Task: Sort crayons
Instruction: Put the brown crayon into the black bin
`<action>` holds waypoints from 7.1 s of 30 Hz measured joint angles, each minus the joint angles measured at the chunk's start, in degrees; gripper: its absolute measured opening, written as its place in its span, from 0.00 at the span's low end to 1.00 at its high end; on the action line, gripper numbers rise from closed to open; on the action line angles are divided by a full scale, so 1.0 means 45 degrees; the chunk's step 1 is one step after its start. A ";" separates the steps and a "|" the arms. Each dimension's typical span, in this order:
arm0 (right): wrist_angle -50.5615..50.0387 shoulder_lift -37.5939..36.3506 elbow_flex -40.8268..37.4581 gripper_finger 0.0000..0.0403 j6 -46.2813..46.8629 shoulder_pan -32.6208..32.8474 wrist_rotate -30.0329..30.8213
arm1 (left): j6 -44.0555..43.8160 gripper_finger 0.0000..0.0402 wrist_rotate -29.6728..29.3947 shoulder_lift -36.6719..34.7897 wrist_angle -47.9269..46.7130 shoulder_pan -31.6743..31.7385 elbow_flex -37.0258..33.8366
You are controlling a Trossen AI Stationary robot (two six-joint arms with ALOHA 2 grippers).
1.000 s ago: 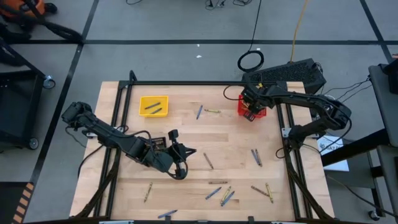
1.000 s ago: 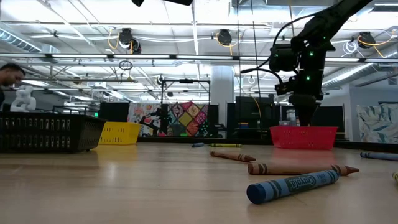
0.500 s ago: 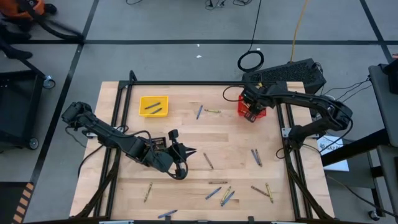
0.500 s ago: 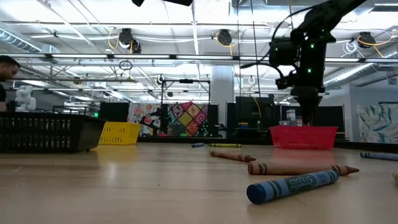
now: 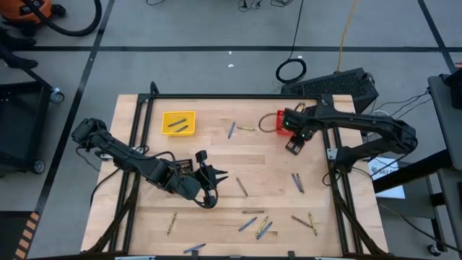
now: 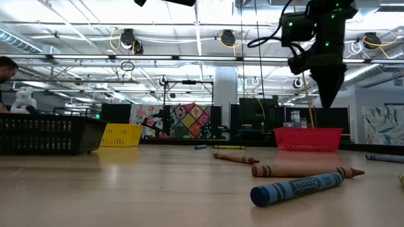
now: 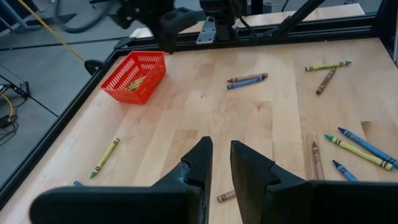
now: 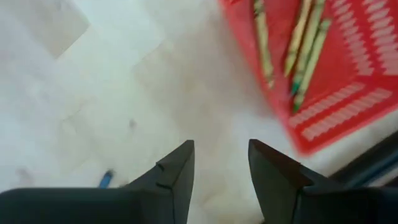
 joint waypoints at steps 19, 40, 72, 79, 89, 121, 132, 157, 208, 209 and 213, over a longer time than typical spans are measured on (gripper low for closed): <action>0.4811 -0.0019 0.0000 0.36 0.0945 0.2222 -0.3209 | 0.0001 0.15 0.0000 0.0000 -0.0005 -0.0001 0.0000; 0.7199 0.3061 0.0000 0.36 0.1731 0.7824 -0.2617 | -0.0809 0.15 0.0257 0.0000 -0.0053 -0.0005 0.0000; 1.0127 0.4493 0.0000 0.36 0.0881 1.0443 0.0664 | -0.6007 0.14 0.0923 0.0000 -0.0111 -0.0423 0.0000; 1.0978 0.4493 0.0000 0.36 0.2215 1.0961 0.0652 | -0.6002 0.14 0.0918 0.0000 -0.0112 -0.0369 0.0000; 1.1765 0.5852 0.0000 0.36 0.2292 1.1137 0.0695 | -0.5584 0.14 0.0894 0.0000 -0.0126 -0.0364 0.0000; 1.2605 0.7075 0.0005 0.36 0.3229 1.1531 0.0421 | -0.5244 0.15 0.0889 0.0000 -0.0519 0.0141 0.0000; 1.2506 0.7077 0.0019 0.29 0.3279 1.1381 0.0318 | -0.5336 0.15 0.0894 0.0000 -0.0569 0.0141 0.0000; 1.1712 0.6399 -0.0048 0.00 0.3202 1.1096 -0.0190 | -0.5346 0.15 0.0899 0.0000 -0.0578 0.0141 0.0000; 1.1729 -0.2200 0.0000 0.00 -0.1170 1.1572 0.2982 | 0.1444 0.14 0.1666 0.2943 1.0738 0.0049 -0.0811; 1.1753 -0.2200 0.0000 0.00 -0.1170 1.1622 0.2982 | 0.1454 0.14 0.1688 0.2943 1.0847 0.0071 -0.0811; 1.2129 -0.2157 0.0000 0.00 -0.1203 1.1709 0.2982 | 0.1465 0.14 0.2424 0.2953 1.1409 0.0205 -0.0811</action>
